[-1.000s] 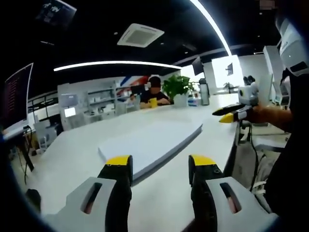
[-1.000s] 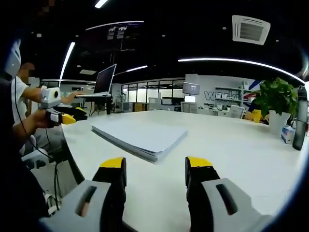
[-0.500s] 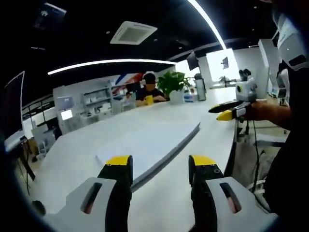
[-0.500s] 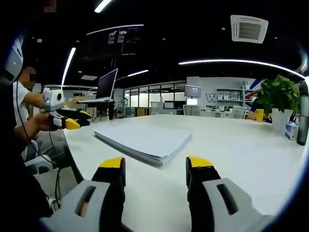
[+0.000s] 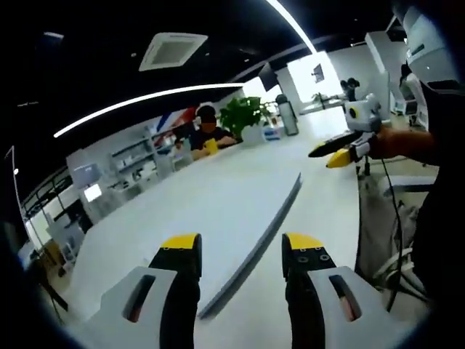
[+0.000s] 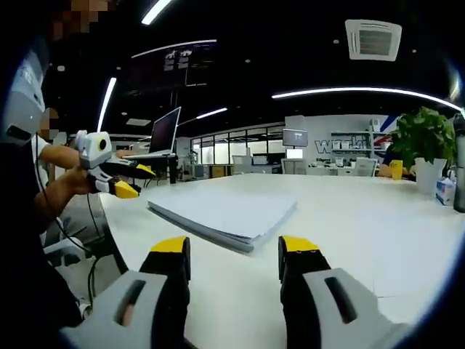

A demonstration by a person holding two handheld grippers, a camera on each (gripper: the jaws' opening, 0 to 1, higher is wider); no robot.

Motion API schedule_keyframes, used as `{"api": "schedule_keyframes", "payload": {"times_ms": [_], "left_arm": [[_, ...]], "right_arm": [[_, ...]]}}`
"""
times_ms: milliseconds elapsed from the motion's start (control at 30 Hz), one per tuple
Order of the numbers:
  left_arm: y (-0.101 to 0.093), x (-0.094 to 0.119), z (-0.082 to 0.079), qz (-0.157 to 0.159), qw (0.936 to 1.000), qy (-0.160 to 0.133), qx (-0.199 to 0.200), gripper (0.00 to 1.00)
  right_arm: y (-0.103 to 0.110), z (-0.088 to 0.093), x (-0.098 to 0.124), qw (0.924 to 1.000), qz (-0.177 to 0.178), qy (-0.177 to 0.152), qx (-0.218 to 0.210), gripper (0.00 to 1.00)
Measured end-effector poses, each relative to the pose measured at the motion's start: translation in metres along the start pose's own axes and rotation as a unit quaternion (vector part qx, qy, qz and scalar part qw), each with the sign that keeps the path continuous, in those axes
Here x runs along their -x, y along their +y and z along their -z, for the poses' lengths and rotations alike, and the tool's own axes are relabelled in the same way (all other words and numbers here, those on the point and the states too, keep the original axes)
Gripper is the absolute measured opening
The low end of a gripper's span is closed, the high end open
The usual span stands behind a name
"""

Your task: Grasp the top corner of one sheet in the document stack and pull a single sheet out from the document stack, separating that one sheet from the rest and lifting it clear until the single sheet is fully removed from the stack

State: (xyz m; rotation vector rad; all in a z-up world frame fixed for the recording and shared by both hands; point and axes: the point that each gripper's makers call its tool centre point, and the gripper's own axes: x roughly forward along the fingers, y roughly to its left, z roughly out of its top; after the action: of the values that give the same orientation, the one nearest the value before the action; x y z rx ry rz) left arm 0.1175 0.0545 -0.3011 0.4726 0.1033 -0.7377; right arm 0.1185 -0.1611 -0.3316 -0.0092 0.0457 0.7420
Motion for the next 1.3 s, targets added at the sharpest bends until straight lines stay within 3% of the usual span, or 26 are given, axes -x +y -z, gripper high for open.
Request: {"api": "schedule_keyframes", "payload": {"times_ms": [200, 367, 467, 600, 767, 867, 1100, 1300], "left_arm": [[-0.001, -0.007, -0.002, 0.015, 0.9991, 0.026, -0.029, 0.44], [-0.003, -0.012, 0.001, 0.042, 0.9927, 0.071, -0.088, 0.43], [-0.001, -0.018, -0.003, 0.036, 0.9900, 0.076, -0.113, 0.44], [-0.004, -0.026, -0.003, 0.049, 0.9892, 0.084, -0.110, 0.44], [-0.011, -0.033, 0.011, 0.077, 0.9829, 0.140, -0.092, 0.39], [-0.016, -0.037, 0.010, 0.092, 0.9810, 0.141, -0.096, 0.34], [-0.021, -0.048, 0.014, 0.102, 0.9755, 0.153, -0.121, 0.33], [-0.018, -0.055, 0.015, 0.107, 0.9746, 0.152, -0.125, 0.30]], "right_arm": [[-0.002, -0.001, 0.000, 0.9998, 0.007, 0.008, 0.017, 0.47], [0.002, -0.004, -0.008, 0.9995, -0.015, -0.010, 0.025, 0.47], [0.005, -0.005, -0.009, 0.9990, -0.028, -0.012, 0.033, 0.48], [0.007, -0.005, -0.007, 0.9982, -0.031, -0.016, 0.048, 0.48], [0.016, -0.005, -0.006, 0.9965, -0.052, -0.021, 0.062, 0.48], [0.022, -0.005, -0.005, 0.9947, -0.077, -0.021, 0.065, 0.48], [0.021, -0.011, -0.005, 0.9952, -0.077, -0.037, 0.049, 0.45], [0.017, -0.019, -0.005, 0.9954, -0.074, -0.058, 0.018, 0.43]]}}
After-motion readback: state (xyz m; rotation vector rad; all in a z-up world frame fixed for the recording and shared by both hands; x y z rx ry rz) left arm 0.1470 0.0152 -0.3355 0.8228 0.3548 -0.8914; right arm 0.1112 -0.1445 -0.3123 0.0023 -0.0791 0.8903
